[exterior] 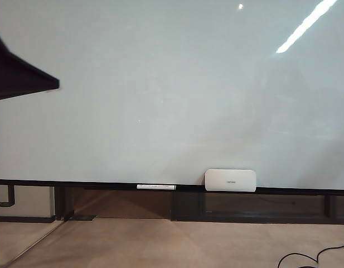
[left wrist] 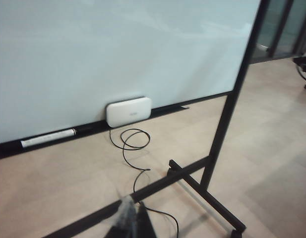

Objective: Reach to the right to find the marker pen, pick it up, and write the number 15 on the whiteboard.

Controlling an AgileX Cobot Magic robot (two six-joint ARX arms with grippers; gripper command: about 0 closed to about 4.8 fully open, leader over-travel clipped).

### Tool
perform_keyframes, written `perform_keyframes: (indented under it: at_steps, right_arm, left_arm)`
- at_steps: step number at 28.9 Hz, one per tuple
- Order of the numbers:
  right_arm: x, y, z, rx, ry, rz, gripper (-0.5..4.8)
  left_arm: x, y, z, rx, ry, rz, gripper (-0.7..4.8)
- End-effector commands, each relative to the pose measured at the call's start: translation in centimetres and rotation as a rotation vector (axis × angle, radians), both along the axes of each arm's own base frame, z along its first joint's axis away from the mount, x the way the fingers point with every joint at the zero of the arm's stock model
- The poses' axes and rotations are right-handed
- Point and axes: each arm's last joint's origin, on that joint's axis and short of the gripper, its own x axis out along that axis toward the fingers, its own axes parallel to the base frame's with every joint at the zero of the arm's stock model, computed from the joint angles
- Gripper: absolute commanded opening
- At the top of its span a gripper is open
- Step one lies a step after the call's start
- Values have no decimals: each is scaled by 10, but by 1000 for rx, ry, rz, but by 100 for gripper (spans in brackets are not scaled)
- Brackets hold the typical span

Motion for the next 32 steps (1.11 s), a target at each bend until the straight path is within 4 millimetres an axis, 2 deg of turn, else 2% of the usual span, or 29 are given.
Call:
perform_keyframes:
  at_steps: [1,3,5,8,11,15,22,25,32]
  right_arm:
    - [6,-14,0,-7,-44,37,52]
    - [11,-22,-4,6,-46,38,38]
    - [16,-27,-6,8,-48,43,-4]
    - [24,-35,-11,40,-43,47,-5]
    - [45,-52,-16,63,-48,116,-4]
    - [62,-69,-20,44,-51,118,-4]
    - [80,-86,-36,24,-45,136,-3]
    - [81,-87,-43,21,-40,138,57]
    - [82,-88,-56,-26,-71,136,124]
  left_arm:
    - [8,-4,5,8,-21,-48,-5]
    - [13,-6,4,24,-5,-52,-5]
    - [18,-8,2,42,5,-52,-5]
    - [25,-11,3,52,6,-68,-5]
    - [34,-14,5,64,3,-69,-5]
    - [40,-16,9,63,-3,-65,-5]
    - [43,-16,12,66,-10,-38,-5]
    - [43,-16,12,65,-9,-38,-5]
    - [43,-17,12,58,-3,-67,-5]
